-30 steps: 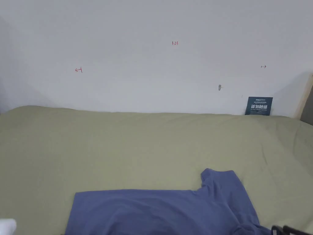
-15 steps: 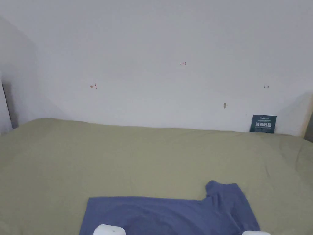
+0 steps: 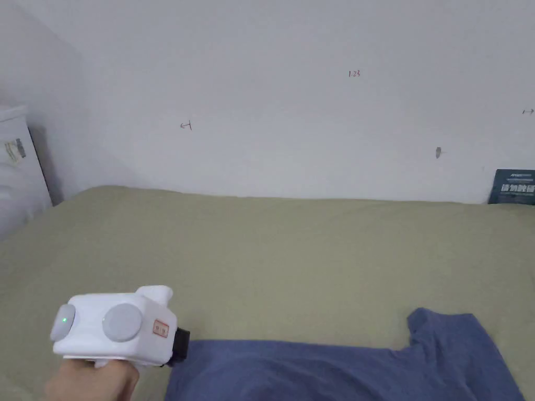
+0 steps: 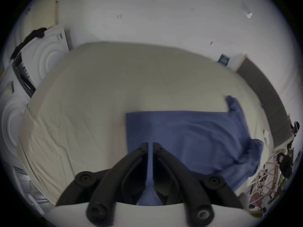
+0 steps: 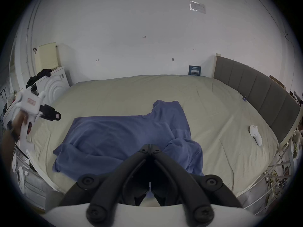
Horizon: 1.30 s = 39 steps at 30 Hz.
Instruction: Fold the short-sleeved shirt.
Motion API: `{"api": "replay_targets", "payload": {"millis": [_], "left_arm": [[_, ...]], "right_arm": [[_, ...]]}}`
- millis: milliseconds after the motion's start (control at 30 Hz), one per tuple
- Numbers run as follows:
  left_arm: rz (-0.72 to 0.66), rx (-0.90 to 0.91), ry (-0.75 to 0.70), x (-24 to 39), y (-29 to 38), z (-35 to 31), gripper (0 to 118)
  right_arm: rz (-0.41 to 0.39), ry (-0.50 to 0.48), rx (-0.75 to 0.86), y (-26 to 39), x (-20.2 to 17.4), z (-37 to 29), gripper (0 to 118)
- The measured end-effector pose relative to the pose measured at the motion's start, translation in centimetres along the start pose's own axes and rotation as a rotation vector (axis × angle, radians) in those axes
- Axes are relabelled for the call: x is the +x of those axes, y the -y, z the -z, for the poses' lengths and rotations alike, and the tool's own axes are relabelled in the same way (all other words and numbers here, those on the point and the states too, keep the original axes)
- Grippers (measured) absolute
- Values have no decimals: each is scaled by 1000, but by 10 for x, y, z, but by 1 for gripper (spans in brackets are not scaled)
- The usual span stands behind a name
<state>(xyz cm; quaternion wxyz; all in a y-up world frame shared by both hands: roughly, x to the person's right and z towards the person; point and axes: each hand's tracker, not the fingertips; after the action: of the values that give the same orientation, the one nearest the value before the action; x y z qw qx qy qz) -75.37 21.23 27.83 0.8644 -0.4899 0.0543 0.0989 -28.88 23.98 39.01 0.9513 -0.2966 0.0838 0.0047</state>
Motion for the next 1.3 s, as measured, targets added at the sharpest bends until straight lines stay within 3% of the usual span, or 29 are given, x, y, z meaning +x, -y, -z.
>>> {"api": "replay_targets", "payload": {"millis": [33,67,133,300,467,500,533,567,600,633,700,733,767,833,900,967,1033,1100,1167,1200,1267,1300], "left_arm": [[21,-13,-54,-3,-16,18,19],[40,-34,-78,-7,-29,33,34],[-19,-84,-56,-13,-48,63,73],[-99,-187,9,-19,-59,120,74],[-32,-159,-61,-3,-43,132,73],[-9,-128,-75,1,-41,126,70],[44,-87,-98,4,-37,122,42],[69,-75,-82,7,-34,119,4],[41,-65,-35,9,-32,114,1],[10,-61,-3,18,-23,103,2],[32,-73,-6,23,-14,101,2],[43,-78,-4,25,-9,100,2],[51,-81,-5,23,-15,101,2],[35,-79,6,22,-11,99,2],[24,-89,18,18,-15,101,2],[24,-93,19,18,-13,100,2],[19,-100,27,16,-16,102,2],[16,-105,31,16,-16,103,2],[22,-113,30,15,-19,107,2],[23,-116,32,16,-20,107,2],[28,-118,29,17,-21,108,2],[34,-117,30,17,-21,109,2]], "right_arm": [[2,9,-12,-3,4,7,2],[5,17,-20,-6,7,13,2],[2,30,-28,-9,12,22,2],[4,45,-56,-12,23,40,2],[39,38,-66,-19,34,53,2],[43,43,-67,-23,36,58,2],[41,43,-67,-29,39,64,2],[35,33,-71,-37,45,75,2],[22,18,-91,-48,52,91,6],[18,11,-102,-58,61,111,26],[31,-19,-161,-79,79,164,92],[34,-10,-244,-91,87,192,115],[4,-6,-313,-101,92,218,117],[-34,10,-414,-117,108,271,114],[-46,96,-526,-125,116,310,114],[14,104,-578,-122,125,335,111],[104,34,-615,-119,131,351,103],[120,17,-641,-115,130,359,93],[52,91,-673,-111,123,364,60],[11,116,-679,-106,119,363,55],[-8,112,-648,-107,115,359,3],[0,83,-634,-110,113,355,2]]}}
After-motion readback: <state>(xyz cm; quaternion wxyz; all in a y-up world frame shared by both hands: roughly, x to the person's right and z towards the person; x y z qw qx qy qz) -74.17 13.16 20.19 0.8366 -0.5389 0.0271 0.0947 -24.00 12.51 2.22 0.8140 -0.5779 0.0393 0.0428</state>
